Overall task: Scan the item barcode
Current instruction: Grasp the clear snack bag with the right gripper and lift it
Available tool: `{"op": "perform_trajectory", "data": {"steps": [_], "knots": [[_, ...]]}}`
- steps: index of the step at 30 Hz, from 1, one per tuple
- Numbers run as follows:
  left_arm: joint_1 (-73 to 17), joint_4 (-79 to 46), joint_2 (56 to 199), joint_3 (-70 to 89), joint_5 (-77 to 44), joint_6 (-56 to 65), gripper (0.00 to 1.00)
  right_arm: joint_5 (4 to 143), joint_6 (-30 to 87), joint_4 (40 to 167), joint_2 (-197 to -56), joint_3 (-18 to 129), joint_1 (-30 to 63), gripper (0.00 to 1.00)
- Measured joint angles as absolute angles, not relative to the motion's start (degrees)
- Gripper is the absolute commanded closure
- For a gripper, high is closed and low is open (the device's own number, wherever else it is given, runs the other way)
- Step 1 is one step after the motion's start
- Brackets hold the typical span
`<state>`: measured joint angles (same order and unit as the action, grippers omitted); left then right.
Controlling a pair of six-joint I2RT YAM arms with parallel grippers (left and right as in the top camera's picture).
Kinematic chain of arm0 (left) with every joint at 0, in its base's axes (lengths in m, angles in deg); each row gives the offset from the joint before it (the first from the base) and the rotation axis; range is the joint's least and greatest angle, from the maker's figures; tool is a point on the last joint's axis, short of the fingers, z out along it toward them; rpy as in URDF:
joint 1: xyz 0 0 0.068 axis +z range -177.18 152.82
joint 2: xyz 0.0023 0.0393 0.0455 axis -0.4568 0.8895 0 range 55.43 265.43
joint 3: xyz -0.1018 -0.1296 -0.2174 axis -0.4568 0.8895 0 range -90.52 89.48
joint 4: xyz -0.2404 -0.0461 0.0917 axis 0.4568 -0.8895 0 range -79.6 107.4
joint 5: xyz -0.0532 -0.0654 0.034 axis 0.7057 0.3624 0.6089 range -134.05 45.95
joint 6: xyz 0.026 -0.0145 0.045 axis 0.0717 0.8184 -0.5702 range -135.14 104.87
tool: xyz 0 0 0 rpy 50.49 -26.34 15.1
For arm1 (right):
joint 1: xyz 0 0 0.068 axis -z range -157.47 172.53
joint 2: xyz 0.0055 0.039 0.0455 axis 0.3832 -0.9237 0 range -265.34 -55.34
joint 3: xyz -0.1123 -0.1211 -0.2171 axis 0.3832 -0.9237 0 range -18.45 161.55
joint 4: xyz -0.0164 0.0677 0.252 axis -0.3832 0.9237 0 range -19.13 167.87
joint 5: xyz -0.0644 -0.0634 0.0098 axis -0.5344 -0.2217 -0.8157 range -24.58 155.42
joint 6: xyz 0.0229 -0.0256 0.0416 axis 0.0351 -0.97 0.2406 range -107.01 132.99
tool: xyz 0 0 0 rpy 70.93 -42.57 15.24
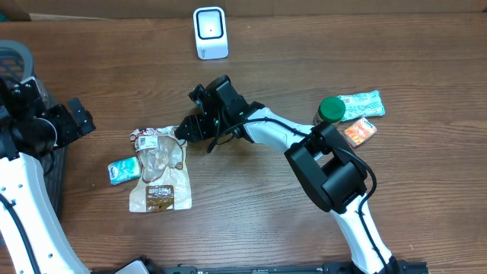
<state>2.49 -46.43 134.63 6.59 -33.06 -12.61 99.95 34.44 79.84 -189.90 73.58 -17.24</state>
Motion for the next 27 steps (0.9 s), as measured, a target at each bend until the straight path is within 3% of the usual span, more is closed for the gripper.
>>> {"op": "perform_trajectory", "data": {"steps": [5, 8, 11, 19, 27], "knots": [[2.5, -46.4, 134.6, 6.6, -33.1, -12.6, 0.01, 99.9, 35.3, 79.4, -190.6, 73.8, -20.2, 0.52], [2.5, -46.5, 134.6, 6.6, -33.1, -12.6, 0.0, 99.2, 37.3, 78.3, -191.9, 74.7, -23.6, 0.78], [2.5, -46.4, 134.6, 6.6, -33.1, -12.6, 0.01, 99.1, 39.7, 78.1, -192.9, 75.1, -24.6, 0.95], [2.5, -46.4, 134.6, 6.6, -33.1, -12.6, 0.0, 106.7, 42.9, 83.6, -193.4, 75.1, -18.4, 0.96], [2.5, -46.4, 134.6, 6.6, -33.1, -12.6, 0.0, 103.5, 35.8, 106.0, -179.8, 73.9, -9.3, 0.96]]}}
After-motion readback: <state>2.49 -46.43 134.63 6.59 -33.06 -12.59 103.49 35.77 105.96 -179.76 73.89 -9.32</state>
